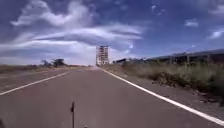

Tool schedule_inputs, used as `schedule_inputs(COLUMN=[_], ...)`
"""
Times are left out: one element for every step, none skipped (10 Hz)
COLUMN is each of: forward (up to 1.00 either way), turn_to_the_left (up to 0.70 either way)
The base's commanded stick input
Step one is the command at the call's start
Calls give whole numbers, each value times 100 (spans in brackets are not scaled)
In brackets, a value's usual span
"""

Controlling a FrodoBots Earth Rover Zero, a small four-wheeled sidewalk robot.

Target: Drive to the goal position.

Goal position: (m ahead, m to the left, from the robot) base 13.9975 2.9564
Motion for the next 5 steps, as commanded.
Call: schedule_inputs(forward=[100, 100, 100, 100, 100], turn_to_the_left=[0, 0, 0, 0, 0])
